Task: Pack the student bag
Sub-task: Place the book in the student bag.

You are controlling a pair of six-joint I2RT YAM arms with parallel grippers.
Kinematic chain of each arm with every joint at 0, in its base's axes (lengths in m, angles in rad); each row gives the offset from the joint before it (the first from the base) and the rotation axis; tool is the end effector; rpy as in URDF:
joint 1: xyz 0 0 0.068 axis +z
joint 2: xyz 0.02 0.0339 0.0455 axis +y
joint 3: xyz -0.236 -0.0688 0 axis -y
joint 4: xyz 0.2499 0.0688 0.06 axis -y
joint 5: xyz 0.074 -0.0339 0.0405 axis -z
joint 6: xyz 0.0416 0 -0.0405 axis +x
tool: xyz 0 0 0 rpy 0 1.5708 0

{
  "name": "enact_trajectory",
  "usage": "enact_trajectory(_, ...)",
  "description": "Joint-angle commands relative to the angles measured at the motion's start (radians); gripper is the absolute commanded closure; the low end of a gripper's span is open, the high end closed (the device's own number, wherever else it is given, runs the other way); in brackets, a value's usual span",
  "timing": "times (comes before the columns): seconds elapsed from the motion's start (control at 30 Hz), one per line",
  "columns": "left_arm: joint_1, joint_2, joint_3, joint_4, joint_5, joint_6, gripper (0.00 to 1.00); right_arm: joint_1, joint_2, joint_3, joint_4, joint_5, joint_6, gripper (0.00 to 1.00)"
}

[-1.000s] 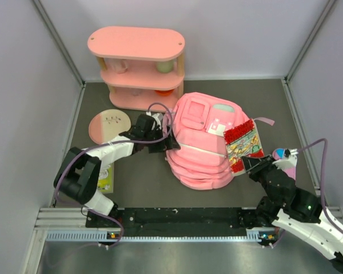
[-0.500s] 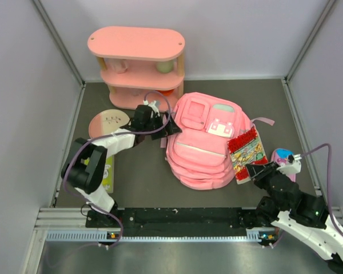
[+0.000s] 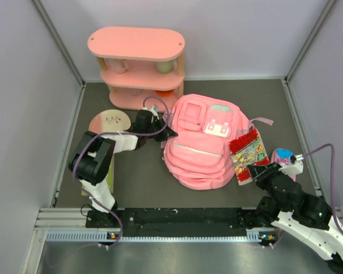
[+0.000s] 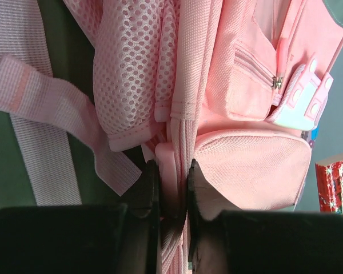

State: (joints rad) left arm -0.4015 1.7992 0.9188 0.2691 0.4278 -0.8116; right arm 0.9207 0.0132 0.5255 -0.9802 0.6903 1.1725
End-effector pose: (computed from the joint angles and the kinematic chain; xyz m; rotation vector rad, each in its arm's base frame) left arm 0.3342 -0.1607 0.1247 -0.2179 2.3491 -1.1137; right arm 0.0617 0.0374 0.2436 0.6698 1.8723 0.6845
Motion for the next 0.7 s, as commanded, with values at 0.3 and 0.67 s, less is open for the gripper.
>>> enact_trajectory(0.3, -0.037, -0.454, -0.486, 0.128, -0.392, -0.353, 1.00, -0.002, -0.045, 0.045, 0.057, 0.012, 0.010, 1.00)
enact_trajectory(0.67, -0.065, -0.767, -0.223, -0.474, -0.454, 0.047, 0.07, -0.002, 0.050, 0.129, 0.058, 0.000, -0.062, 1.00)
